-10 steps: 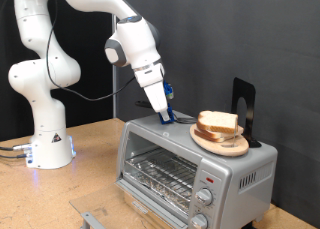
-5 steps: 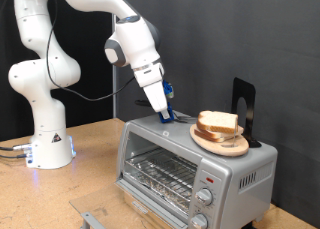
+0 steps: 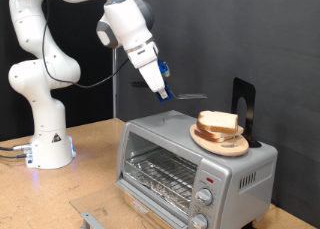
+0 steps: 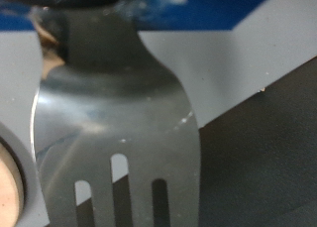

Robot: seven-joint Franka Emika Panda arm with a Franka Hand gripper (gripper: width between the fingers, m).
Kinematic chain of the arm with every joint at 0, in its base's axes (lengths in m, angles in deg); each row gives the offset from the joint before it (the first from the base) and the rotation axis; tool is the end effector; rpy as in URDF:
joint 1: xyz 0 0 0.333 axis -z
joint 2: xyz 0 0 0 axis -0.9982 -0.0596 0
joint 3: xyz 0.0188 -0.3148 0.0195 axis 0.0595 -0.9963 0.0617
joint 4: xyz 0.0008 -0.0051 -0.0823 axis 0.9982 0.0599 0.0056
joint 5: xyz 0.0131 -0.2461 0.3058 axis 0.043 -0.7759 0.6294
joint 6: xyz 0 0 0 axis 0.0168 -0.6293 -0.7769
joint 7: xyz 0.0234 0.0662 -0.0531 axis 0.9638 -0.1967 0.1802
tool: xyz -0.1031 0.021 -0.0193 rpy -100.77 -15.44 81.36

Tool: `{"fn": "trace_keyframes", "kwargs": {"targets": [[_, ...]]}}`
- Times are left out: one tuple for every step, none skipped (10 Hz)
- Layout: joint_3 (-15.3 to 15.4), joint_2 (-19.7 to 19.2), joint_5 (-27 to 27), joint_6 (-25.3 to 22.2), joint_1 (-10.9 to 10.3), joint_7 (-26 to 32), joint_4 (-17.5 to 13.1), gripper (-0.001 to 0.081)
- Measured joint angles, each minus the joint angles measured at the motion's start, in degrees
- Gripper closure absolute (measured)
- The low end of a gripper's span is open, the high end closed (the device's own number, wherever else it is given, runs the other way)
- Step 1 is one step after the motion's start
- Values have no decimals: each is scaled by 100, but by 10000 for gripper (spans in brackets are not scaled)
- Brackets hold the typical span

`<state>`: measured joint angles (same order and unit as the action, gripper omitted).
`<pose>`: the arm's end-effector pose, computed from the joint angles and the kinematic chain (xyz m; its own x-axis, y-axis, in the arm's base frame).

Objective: Make a piece of toast with the oven

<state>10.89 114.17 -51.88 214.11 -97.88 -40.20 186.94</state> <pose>0.3784 0.1543 0.4282 0.9453 0.1034 0.3094 0.2165 -0.9084 -0.3577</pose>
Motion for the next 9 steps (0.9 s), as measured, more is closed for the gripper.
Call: {"fn": "trace_keyframes", "kwargs": {"targets": [[-6,-41,165,120,-4,-2,18,406],[-63,-29,402,281,-5,17,43,406],[-152,-2,621,477,-2,49,82,406],[-271,27,708,562,33,60,115,406],[-403,59,716,591,120,50,139,406],[-527,85,688,583,261,51,161,406],[-640,104,619,528,425,64,181,406],[-761,126,529,402,572,101,191,406],[-888,150,463,265,684,196,195,406]]}}
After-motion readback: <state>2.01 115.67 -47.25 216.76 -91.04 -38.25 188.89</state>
